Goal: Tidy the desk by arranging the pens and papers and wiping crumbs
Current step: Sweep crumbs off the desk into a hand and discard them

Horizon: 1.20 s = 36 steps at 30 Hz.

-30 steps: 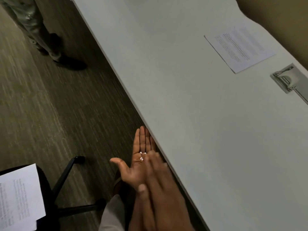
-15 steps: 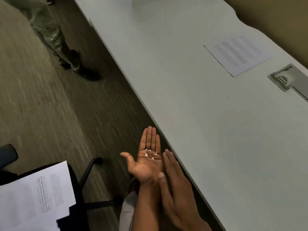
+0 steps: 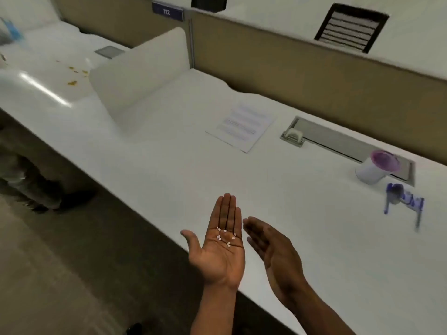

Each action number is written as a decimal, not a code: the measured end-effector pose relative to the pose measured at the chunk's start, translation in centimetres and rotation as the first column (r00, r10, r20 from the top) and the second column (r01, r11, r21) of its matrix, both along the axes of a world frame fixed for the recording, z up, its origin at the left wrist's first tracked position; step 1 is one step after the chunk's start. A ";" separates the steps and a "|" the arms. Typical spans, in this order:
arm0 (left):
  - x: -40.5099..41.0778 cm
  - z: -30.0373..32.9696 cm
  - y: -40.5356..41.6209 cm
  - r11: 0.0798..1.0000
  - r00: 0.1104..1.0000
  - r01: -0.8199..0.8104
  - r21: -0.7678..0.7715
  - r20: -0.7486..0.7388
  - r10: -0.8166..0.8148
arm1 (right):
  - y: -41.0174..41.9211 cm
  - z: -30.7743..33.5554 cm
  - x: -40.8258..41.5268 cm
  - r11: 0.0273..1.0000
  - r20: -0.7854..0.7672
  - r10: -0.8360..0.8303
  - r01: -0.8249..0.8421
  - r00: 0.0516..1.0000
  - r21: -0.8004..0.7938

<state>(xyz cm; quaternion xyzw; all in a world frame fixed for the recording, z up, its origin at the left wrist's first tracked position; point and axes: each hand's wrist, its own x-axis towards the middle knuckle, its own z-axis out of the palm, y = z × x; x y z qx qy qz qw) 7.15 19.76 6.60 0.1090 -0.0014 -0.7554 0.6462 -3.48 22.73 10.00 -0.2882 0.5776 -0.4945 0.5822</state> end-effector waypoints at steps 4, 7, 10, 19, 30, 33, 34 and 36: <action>-5.7 3.3 -3.6 0.974 0.976 0.216 -0.061 0.026 -0.215 | -2.0 2.7 -3.4 0.978 0.135 -0.203 0.207 0.970 -0.010; -10.5 5.1 -5.7 0.920 0.925 0.380 -0.098 0.025 -0.380 | -2.7 3.9 -6.9 0.933 0.194 -0.352 0.360 0.916 -0.006; -15.8 6.1 -7.2 0.853 0.859 0.510 -0.110 0.018 -0.511 | -3.1 4.4 -11.1 0.873 0.221 -0.473 0.487 0.853 -0.012; -32.6 7.6 -15.0 0.655 0.642 0.754 0.037 0.163 -0.749 | -4.5 5.1 -26.9 0.701 0.315 -0.668 0.712 0.674 -0.039; -46.2 6.2 -24.1 0.502 0.230 0.717 0.484 0.515 -0.826 | -10.6 4.7 -42.8 0.778 0.208 -0.611 0.628 0.764 -0.025; -47.2 5.9 -24.5 0.478 0.105 0.691 0.543 0.578 -0.809 | -12.2 4.1 -44.5 0.808 0.115 -0.585 0.589 0.803 -0.005; -47.4 6.0 -24.4 0.470 0.069 0.687 0.555 0.594 -0.802 | -12.8 4.0 -44.7 0.822 0.060 -0.568 0.569 0.821 -0.001; -48.0 6.2 -24.4 0.455 0.025 0.695 0.558 0.613 -0.790 | -14.2 3.6 -44.8 0.868 -0.090 -0.496 0.496 0.863 -0.025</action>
